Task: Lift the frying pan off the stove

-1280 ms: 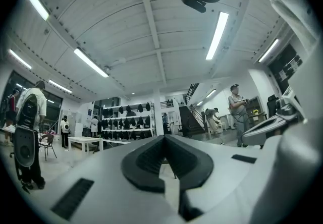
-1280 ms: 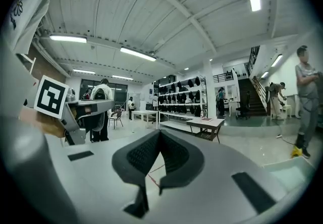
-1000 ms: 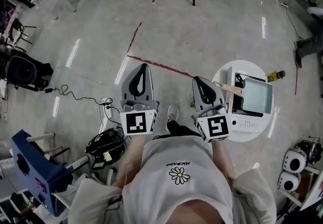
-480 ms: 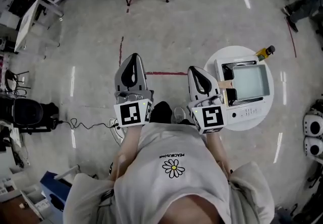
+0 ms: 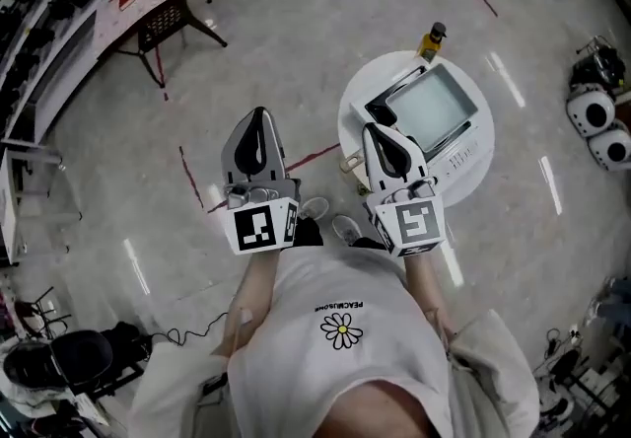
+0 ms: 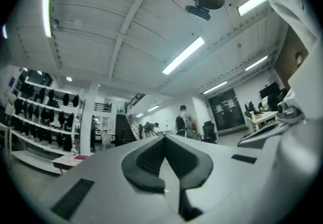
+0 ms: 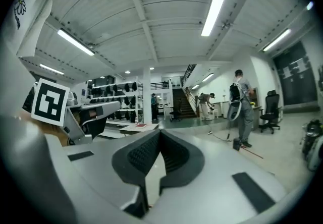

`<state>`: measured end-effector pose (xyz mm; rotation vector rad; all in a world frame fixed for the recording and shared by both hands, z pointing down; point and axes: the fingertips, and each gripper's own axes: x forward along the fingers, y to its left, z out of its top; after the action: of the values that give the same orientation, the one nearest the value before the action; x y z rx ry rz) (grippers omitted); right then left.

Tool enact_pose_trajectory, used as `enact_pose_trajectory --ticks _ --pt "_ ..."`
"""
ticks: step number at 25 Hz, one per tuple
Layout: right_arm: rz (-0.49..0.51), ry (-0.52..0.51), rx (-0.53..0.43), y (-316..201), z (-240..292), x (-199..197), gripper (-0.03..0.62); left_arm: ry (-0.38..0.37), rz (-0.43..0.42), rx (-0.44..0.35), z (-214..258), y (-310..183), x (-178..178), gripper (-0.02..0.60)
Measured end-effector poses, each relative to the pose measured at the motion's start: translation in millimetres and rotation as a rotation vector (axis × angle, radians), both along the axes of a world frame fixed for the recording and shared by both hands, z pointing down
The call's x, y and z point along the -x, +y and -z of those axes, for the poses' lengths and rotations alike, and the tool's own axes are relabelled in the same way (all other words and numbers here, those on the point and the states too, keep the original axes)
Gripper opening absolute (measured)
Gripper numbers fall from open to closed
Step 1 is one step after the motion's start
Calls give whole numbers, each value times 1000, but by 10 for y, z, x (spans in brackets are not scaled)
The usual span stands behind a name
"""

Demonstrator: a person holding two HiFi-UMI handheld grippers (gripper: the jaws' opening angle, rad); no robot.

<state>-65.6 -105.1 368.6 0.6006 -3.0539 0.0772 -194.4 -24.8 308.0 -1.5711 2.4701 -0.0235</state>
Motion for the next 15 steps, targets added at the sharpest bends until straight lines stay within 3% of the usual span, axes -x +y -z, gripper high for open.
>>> enact_pose_trajectory --ticks 4,15 --pt "-213 25 -20 -109 44 -303 2 -7 -220 -4 -33 -405 -219 -2" --pt "-615 52 -47 -16 127 -921 2 21 -568 -11 -86 -902 -526 -2"
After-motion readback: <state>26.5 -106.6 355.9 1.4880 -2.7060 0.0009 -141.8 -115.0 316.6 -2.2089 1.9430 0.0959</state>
